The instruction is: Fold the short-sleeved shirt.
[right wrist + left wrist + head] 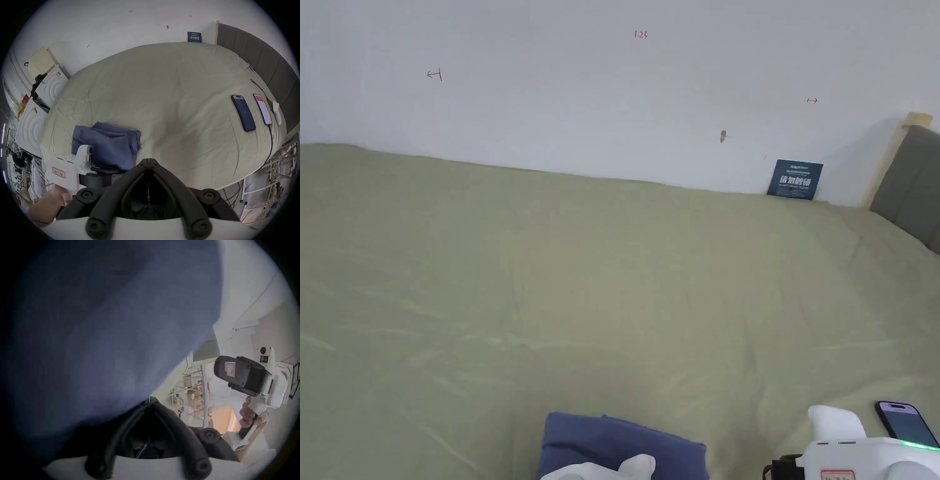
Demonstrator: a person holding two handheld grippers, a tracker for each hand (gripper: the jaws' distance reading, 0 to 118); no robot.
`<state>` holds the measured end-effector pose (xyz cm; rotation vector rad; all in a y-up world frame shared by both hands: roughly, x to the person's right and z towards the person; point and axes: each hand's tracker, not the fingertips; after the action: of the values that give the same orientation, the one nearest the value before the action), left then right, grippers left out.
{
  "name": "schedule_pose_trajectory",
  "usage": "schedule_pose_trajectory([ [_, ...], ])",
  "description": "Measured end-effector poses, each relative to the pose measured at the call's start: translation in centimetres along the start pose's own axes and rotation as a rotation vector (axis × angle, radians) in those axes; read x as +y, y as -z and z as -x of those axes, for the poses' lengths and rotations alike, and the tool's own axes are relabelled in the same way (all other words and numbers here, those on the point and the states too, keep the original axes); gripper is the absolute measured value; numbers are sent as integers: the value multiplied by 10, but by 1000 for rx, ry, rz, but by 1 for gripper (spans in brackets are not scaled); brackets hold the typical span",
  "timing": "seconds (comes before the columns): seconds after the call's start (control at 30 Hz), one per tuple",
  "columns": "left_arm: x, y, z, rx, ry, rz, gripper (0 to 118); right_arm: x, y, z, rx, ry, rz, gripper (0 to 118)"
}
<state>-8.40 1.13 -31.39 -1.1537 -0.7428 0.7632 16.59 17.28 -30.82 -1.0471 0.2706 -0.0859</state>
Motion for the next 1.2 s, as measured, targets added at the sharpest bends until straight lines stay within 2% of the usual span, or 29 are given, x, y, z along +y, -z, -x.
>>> schedule_pose_trajectory([
  [0.1, 10, -24, -16, 25, -7, 13, 0, 2, 4, 4, -5, -14, 5, 0],
  [0.13, 12, -42, -23, 31, 30, -9, 0, 4, 4, 8, -1, -19, 6, 0],
  [0.23, 18, -106, -30, 26, 104, -95, 1, 8, 12, 23, 41, -52, 14, 0],
  [0.33, 18, -170, -13, 129, 110, -194, 1, 14, 35, 52, 112, -103, 73, 0],
  [0.4, 18, -205, 6, 201, 60, -236, 1, 18, 55, 70, 168, -109, 119, 0],
  [0.5, 12, -240, 35, 213, -15, -291, 1, 22, 85, 90, 237, -96, 173, 0],
  [0.53, 9, -247, 43, 216, -40, -303, 1, 22, 98, 92, 233, -81, 205, 0],
  [0.6, 7, -253, 55, 206, -75, -286, 1, 16, 120, 93, 142, -103, 253, 0],
  [0.63, 7, -251, 57, 206, -71, -276, 1, 10, 130, 90, 127, -104, 268, 0],
  [0.7, 7, -251, 63, 175, -63, -249, 1, 7, 129, 84, 178, -57, 222, 0],
  [0.73, 9, -249, 66, 134, -52, -234, 7, 8, 123, 82, 177, -56, 232, 0],
  [0.77, 11, -246, 69, 88, -46, -226, 23, 9, 122, 82, 177, -56, 232, 0],
  [0.8, 14, -243, 73, 41, -47, -217, 54, 10, 122, 82, 178, -59, 234, 0],
  [0.83, 19, -235, 76, 0, -49, -195, 99, 10, 124, 82, 179, -70, 238, 0],
  [0.87, 23, -229, 78, -5, -55, -181, 116, 10, 122, 83, 179, -75, 239, 0],
  [0.97, 31, -208, 88, -107, -53, -187, 118, 10, 123, 81, 185, -73, 238, 0],
  [1.1, 38, -168, 102, -64, -98, -107, 118, 10, 123, 72, 220, -50, 234, 0],
  [1.17, 38, -162, 97, -218, -32, -190, 118, 9, 122, 69, 237, -37, 233, 0],
  [1.2, 40, -152, 97, -217, -65, -155, 118, 9, 122, 67, 244, -29, 231, 0],
])
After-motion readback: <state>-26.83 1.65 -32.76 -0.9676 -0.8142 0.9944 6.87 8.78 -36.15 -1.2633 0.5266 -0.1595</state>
